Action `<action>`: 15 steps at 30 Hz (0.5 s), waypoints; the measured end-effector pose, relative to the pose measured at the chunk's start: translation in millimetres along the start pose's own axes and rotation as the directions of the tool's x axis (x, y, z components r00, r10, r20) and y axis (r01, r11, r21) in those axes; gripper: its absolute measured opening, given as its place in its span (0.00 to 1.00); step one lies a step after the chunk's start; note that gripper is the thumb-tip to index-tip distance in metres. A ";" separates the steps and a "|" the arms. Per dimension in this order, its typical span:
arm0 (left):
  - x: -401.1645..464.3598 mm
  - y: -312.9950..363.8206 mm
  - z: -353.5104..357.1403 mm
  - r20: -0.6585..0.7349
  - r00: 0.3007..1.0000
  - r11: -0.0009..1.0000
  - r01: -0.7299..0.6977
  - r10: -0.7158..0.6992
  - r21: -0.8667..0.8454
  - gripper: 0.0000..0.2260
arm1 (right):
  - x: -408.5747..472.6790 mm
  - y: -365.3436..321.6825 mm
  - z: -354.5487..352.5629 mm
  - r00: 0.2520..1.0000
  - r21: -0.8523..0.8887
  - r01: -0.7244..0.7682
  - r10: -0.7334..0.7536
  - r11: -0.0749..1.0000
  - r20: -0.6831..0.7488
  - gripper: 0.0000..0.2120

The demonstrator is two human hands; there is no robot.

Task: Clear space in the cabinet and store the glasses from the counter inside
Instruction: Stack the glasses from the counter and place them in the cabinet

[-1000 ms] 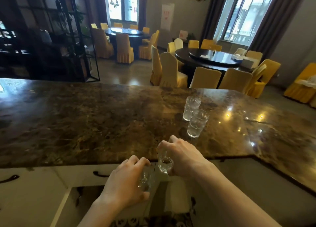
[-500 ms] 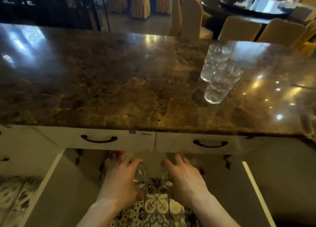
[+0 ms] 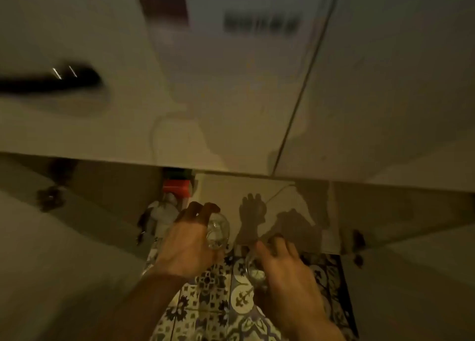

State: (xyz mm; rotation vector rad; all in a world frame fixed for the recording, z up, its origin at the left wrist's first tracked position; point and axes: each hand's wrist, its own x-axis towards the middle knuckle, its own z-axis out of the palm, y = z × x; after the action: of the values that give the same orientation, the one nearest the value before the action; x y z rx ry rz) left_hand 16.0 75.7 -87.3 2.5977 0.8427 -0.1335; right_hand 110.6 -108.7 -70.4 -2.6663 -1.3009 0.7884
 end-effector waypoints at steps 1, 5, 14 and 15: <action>13.7 -12.7 22.7 0.006 1.000 1.000 -0.001 0.001 -0.018 0.36 | 15.4 3.2 23.4 1.000 0.007 -0.016 0.016 1.000 -0.002 0.35; 74.4 -56.3 103.6 0.023 1.000 1.000 -0.005 0.006 -0.029 0.37 | 77.1 16.2 104.2 0.999 0.060 -0.048 0.047 0.997 0.010 0.34; 213.1 -105.4 234.4 -0.030 0.995 0.993 -0.095 0.097 0.064 0.38 | 211.9 58.5 227.6 0.986 0.080 -0.014 0.027 0.997 -0.163 0.35; 227.3 -106.2 244.1 -0.038 0.994 0.993 -0.105 0.107 0.055 0.38 | 223.4 64.4 235.2 0.983 0.075 0.000 0.014 0.997 -0.183 0.36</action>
State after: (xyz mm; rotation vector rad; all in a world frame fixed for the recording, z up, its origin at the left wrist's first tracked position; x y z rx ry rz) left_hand 147.2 178.2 -395.2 2.6962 0.7228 -0.0739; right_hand 158.6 -17.9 -384.8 -2.6135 -1.1939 0.5636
